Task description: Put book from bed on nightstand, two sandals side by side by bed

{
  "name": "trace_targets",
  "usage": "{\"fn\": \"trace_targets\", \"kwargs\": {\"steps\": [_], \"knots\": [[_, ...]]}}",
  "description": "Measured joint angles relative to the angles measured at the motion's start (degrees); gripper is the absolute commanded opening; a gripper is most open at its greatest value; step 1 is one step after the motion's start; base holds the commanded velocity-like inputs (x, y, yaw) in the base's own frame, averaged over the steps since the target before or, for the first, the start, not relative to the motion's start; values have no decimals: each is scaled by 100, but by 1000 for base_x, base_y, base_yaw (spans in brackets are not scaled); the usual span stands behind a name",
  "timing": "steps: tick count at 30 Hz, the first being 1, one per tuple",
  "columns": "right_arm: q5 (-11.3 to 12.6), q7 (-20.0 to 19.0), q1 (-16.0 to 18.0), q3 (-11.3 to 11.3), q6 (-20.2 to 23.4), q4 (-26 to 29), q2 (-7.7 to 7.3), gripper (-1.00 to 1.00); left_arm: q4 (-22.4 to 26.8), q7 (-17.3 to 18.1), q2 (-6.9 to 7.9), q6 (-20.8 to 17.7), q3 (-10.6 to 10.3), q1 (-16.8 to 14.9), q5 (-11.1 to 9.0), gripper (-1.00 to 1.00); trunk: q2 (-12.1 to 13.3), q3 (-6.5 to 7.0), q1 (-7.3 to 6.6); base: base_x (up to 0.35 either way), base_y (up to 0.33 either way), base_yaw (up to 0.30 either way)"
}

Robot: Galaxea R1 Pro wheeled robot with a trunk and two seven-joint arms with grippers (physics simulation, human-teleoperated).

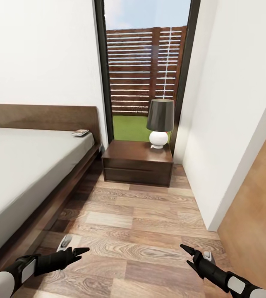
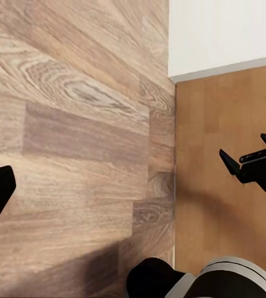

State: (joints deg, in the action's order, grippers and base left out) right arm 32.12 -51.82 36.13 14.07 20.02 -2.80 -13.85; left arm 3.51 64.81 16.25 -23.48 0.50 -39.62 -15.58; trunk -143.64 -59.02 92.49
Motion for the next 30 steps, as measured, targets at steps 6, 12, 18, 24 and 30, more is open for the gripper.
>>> {"fn": "trace_targets", "kwargs": {"steps": [6, 12, 18, 24, 30], "knots": [[0, 1, 0, -3, 0, 0, 0, 100, 0, 0, 0, 0, 0, 1, 0, 100, 0, 0, 0, 156, 0, 0], [0, 2, 0, -9, 0, 0, 0, 100, 0, 0, 0, 0, 0, 0, 0, 100, 0, 0, 0, 156, 0, 0], [0, 2, 0, -7, 0, 0, 0, 100, 0, 0, 0, 0, -4, 0, 0, 100, 0, 0, 0, 156, 0, 0], [0, -4, 0, -3, 0, 0, 0, 100, 0, 0, 0, 0, -5, 1, 1, 100, 0, 0, 0, 156, 0, 0], [0, 3, 0, -2, 2, 0, 0, 100, 1, 0, 0, 0, -2, 0, 0, 100, 0, 0, 0, 156, 0, 0]]}}
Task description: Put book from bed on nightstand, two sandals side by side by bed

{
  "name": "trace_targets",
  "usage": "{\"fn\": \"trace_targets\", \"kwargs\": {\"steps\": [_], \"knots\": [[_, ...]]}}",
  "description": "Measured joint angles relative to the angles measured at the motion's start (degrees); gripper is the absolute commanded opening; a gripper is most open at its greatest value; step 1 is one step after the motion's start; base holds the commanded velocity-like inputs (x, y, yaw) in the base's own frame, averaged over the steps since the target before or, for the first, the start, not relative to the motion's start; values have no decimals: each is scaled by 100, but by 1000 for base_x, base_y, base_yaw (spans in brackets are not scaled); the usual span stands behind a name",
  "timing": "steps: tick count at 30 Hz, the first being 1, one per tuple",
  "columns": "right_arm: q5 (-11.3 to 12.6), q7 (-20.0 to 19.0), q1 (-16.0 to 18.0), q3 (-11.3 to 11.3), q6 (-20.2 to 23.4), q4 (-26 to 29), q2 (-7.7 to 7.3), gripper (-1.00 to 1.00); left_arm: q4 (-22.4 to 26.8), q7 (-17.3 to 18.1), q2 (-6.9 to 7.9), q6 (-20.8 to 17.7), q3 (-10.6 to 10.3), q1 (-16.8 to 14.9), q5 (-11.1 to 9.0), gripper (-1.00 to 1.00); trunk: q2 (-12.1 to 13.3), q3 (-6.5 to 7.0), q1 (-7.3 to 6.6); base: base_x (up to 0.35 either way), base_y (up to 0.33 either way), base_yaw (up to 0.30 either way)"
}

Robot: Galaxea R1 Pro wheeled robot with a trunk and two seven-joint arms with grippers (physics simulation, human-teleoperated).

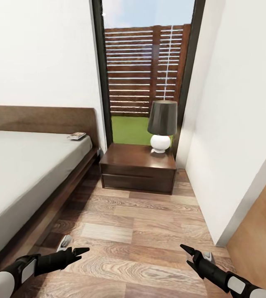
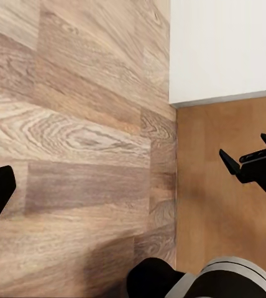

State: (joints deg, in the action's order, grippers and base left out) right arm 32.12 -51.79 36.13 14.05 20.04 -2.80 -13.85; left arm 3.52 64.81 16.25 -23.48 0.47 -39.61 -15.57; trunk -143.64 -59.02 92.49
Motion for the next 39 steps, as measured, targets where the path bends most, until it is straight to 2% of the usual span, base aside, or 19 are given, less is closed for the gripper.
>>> {"fn": "trace_targets", "kwargs": {"steps": [14, 23, 39], "knots": [[-7, -3, 0, 12, 7, 0, 0, 100, -2, -1, -6, 0, -2, 0, 1, 100, 0, 0, 0, 158, 0, 0], [-17, 6, 0, 19, 7, 0, 0, 100, 4, -8, -134, 0, 2, 0, 8, 100, 0, 0, 0, 182, 0, 0], [-33, 10, 0, 7, -4, 0, 7, 100, 2, -8, -141, 0, 3, 0, 9, 100, 0, 0, -1, 206, 0, 0]]}}
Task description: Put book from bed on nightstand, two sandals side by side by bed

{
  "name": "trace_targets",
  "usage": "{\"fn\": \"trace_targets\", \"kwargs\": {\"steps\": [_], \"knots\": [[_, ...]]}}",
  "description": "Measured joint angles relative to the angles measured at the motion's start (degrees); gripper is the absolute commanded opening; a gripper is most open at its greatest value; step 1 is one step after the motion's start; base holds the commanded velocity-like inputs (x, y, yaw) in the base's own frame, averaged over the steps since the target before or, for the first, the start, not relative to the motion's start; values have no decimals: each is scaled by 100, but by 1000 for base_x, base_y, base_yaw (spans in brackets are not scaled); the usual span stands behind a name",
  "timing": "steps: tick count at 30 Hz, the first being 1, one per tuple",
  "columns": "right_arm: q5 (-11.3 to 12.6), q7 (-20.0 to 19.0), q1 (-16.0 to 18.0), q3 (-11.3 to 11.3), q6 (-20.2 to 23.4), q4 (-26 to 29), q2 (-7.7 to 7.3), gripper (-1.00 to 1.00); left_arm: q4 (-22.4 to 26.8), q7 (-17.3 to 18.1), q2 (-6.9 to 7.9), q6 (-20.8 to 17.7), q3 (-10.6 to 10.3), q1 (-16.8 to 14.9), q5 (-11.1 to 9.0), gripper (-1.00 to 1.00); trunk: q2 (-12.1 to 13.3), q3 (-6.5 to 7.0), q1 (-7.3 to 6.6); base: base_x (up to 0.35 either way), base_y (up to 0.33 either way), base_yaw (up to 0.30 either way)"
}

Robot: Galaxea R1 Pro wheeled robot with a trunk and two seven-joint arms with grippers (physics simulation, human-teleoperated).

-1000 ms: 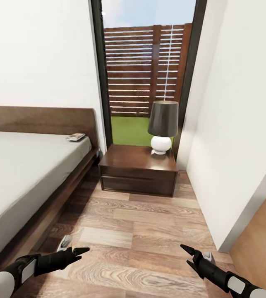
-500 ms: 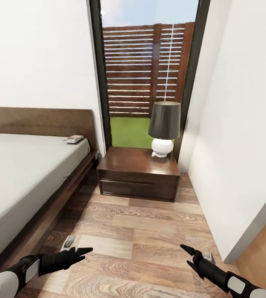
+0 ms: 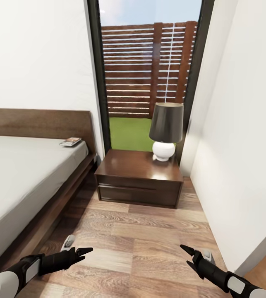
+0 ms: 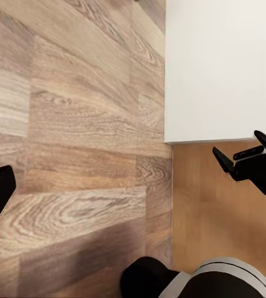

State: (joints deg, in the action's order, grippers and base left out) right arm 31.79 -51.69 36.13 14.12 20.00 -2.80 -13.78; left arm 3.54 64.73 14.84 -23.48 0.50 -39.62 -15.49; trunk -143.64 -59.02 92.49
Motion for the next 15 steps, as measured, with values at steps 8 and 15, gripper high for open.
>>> {"fn": "trace_targets", "kwargs": {"steps": [8, 15], "knots": [[-12, 1, 0, -1, -1, 0, 56, 100, 2, -1, 1, 0, 0, 0, 0, 100, 0, 0, 0, 209, 0, 0], [-2, -10, 0, 6, 3, 0, 69, 100, 2, 4, 6, 0, 0, 0, 0, 100, 0, 0, 0, 208, 0, 0]]}}
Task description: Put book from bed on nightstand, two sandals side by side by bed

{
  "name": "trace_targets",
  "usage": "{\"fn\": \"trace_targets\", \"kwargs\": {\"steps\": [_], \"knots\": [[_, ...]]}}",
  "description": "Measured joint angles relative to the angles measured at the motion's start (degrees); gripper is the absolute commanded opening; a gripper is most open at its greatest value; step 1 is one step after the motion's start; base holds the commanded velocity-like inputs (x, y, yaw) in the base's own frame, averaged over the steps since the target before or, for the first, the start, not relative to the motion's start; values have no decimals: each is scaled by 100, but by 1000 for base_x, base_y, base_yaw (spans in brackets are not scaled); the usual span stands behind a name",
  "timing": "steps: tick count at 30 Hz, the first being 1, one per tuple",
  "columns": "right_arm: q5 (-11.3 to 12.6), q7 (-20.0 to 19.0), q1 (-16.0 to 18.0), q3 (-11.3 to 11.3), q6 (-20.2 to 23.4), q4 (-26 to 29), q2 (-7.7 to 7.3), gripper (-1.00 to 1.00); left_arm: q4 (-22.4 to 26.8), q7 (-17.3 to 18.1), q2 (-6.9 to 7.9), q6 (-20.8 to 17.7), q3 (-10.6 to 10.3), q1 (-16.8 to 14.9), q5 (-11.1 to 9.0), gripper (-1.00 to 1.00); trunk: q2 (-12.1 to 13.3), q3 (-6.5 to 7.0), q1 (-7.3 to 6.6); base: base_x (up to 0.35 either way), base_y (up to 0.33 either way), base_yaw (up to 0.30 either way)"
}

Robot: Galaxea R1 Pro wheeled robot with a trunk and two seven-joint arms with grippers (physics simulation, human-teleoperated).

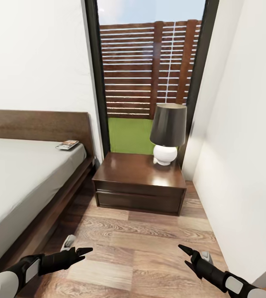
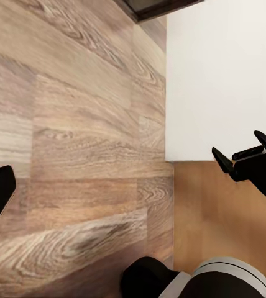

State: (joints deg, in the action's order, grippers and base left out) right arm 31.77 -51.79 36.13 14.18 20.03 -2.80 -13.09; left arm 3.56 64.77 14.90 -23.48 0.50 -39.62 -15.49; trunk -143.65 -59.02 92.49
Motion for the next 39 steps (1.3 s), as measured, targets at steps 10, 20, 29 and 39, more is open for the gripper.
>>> {"fn": "trace_targets", "kwargs": {"steps": [10, 20, 29, 39], "knots": [[5, 7, 0, -5, -8, 0, 2, 100, -1, 2, 3, 0, 0, 0, 0, 100, 0, 0, 0, 208, 0, 0], [4, 8, 0, -2, -4, 0, 3, 100, 0, 4, 11, 0, 0, 1, 0, 100, 0, 0, 0, 208, 0, 0], [0, 9, 0, -10, -2, 0, 3, 100, 0, 5, 14, 0, 0, 0, 0, 100, 0, 0, 0, 209, 0, 0], [0, 13, 0, -16, 2, 0, 3, 100, 1, 5, 12, 0, 0, 0, 0, 100, 0, 0, 0, 209, 0, 0]]}}
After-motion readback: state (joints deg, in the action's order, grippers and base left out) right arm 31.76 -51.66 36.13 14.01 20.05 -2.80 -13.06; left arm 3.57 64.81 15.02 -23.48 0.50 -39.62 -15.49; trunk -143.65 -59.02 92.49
